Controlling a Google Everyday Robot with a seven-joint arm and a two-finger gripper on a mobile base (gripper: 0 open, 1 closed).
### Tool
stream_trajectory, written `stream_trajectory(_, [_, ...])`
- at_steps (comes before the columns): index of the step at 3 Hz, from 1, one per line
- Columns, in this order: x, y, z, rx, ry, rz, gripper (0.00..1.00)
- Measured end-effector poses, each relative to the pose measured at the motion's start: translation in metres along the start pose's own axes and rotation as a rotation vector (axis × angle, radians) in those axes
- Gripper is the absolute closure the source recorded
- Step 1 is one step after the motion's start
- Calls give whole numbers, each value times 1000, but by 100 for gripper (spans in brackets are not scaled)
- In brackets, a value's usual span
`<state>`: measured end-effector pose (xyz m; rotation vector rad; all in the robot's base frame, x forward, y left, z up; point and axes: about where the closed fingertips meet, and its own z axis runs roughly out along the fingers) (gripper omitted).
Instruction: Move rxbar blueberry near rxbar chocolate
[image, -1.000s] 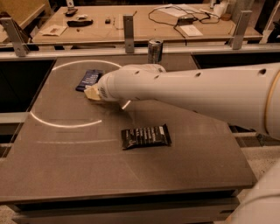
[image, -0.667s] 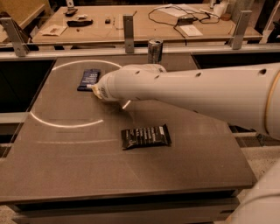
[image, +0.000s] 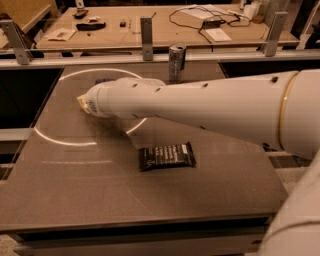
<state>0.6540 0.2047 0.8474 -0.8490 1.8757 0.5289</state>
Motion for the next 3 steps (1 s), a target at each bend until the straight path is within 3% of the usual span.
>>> stream_trajectory(1, [-12,6,-5,-17,-30,-29,100])
stream_trajectory(2, [-15,0,-6,-27,-30,-41,84])
stream_trajectory(3, [-18,-1,-8,-25,-35,-44,61])
